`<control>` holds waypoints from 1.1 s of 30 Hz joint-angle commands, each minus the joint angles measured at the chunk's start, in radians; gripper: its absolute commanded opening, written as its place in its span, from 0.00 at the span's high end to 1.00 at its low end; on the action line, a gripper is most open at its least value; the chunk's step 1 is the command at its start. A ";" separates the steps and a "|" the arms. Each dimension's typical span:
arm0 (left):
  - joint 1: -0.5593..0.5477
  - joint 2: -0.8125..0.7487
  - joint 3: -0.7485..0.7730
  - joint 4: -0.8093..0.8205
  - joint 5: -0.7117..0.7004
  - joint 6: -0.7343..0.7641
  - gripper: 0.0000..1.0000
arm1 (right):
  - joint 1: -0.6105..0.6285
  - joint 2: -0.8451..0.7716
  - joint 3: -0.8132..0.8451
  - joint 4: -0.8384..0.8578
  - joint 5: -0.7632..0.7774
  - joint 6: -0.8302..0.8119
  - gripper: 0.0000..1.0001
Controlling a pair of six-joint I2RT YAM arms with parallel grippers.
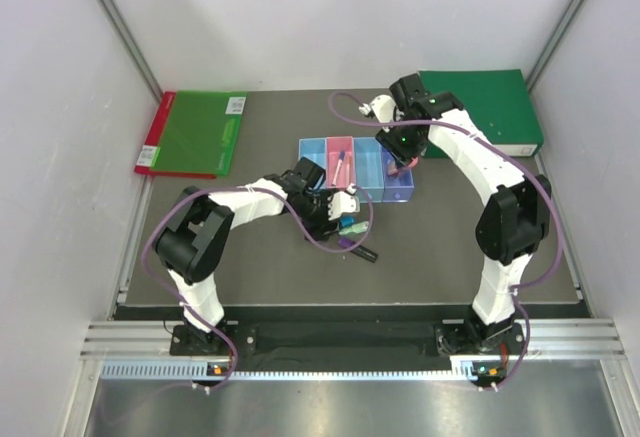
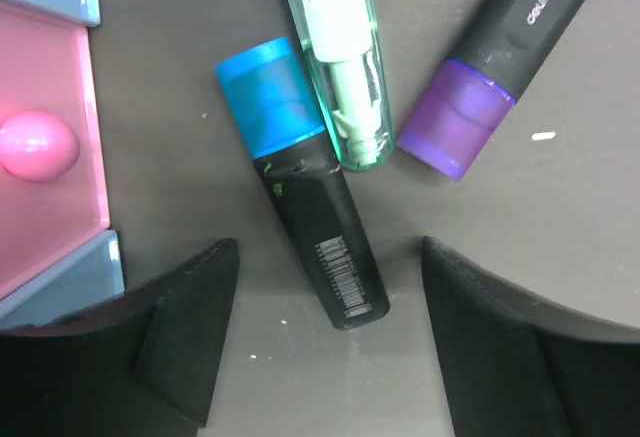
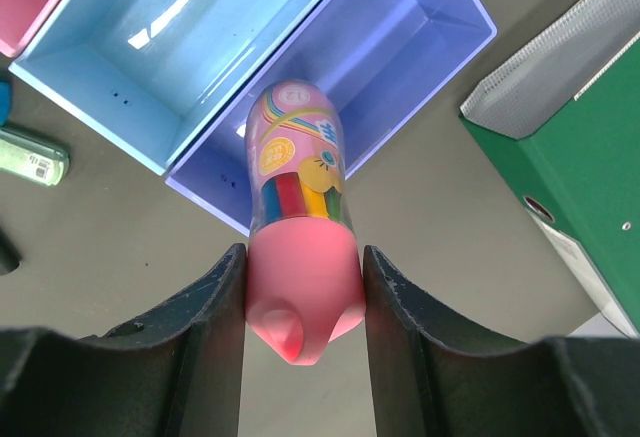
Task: Sort the stationery into containers
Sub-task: Place the stationery in the storage box, then pick up the pen from the center of the board.
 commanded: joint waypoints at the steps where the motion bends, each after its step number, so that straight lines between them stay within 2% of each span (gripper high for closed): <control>1: -0.019 0.013 -0.007 0.023 -0.007 0.005 0.44 | -0.006 -0.052 0.031 0.012 -0.017 0.014 0.78; 3: -0.023 0.017 -0.002 0.012 -0.014 0.001 0.59 | -0.008 -0.052 0.037 0.012 -0.020 0.016 0.71; 4: -0.026 0.017 -0.001 0.004 -0.016 0.002 0.67 | -0.008 -0.052 0.037 0.013 -0.022 0.017 0.61; 6: -0.031 0.017 -0.002 0.000 -0.024 -0.001 0.79 | -0.006 -0.054 0.039 0.010 -0.025 0.017 0.50; 7: -0.036 0.020 -0.001 -0.006 -0.027 0.002 0.90 | -0.008 -0.055 0.039 0.010 -0.026 0.017 0.37; 10: -0.046 0.022 0.007 -0.019 -0.036 0.002 1.00 | -0.005 -0.058 0.043 0.008 -0.025 0.017 0.13; 13: -0.056 0.017 0.013 -0.043 -0.045 -0.001 1.00 | -0.003 -0.063 0.046 0.008 -0.020 0.019 0.02; 24: -0.060 -0.058 0.038 -0.102 -0.074 -0.022 1.00 | -0.001 -0.087 0.063 0.010 -0.013 0.034 0.00; 33: -0.062 -0.197 0.122 -0.131 -0.136 -0.055 1.00 | -0.001 -0.129 0.094 0.016 -0.022 0.046 0.00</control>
